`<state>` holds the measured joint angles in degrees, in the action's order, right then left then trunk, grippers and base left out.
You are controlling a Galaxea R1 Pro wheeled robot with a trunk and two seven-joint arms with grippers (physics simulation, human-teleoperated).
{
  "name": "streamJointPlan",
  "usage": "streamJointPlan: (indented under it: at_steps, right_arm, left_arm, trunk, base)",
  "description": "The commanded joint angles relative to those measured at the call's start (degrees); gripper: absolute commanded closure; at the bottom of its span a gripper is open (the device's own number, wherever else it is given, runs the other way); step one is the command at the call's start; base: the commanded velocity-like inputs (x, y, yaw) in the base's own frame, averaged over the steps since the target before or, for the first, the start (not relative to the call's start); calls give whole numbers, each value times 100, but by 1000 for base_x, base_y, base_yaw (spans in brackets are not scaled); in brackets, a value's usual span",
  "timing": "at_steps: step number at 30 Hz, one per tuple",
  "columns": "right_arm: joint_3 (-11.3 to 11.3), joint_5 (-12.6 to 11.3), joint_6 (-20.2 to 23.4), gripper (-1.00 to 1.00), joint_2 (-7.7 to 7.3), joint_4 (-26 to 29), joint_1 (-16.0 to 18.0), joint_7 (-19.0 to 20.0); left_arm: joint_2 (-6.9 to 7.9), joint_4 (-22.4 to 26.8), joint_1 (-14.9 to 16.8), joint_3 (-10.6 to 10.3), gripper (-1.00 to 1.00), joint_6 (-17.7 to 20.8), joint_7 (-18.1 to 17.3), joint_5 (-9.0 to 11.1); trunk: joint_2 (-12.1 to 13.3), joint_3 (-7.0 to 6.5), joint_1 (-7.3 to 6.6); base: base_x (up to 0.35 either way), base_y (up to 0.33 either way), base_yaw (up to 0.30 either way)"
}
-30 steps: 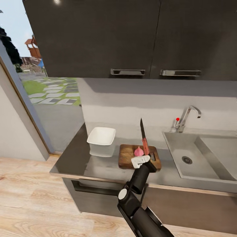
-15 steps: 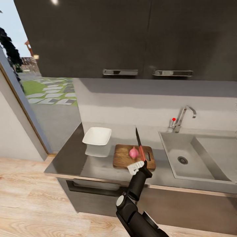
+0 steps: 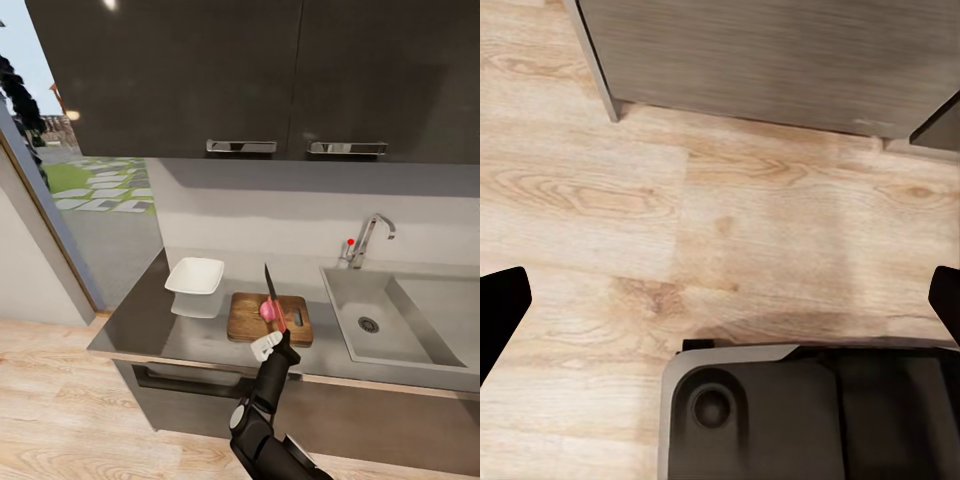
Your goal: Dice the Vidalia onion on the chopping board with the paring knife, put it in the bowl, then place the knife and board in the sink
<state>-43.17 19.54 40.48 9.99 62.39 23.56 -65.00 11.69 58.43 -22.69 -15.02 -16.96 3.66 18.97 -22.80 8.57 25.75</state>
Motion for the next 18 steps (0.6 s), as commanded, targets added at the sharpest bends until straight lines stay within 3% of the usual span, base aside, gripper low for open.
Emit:
streamJointPlan:
  at_steps: [1, 7, 18]
  right_arm:
    - [-5, 16, 42, 100, 1, -10, 4, -8]
    - [-7, 15, 39, 100, 1, -81, 3, 4]
    - [-11, 15, 47, 100, 1, -200, 4, 11]
  left_arm:
    - [9, 2, 2, -28, -100, -18, 38, 36]
    - [8, -37, 2, -28, -100, -18, 38, 36]
    - [-25, -48, 2, -28, -100, -18, 38, 36]
  trunk:
    - [-11, 10, 4]
    - [-11, 10, 4]
    - [-11, 10, 4]
  base:
    - [0, 0, 0]
    - [0, -8, 0]
    - [0, -159, 0]
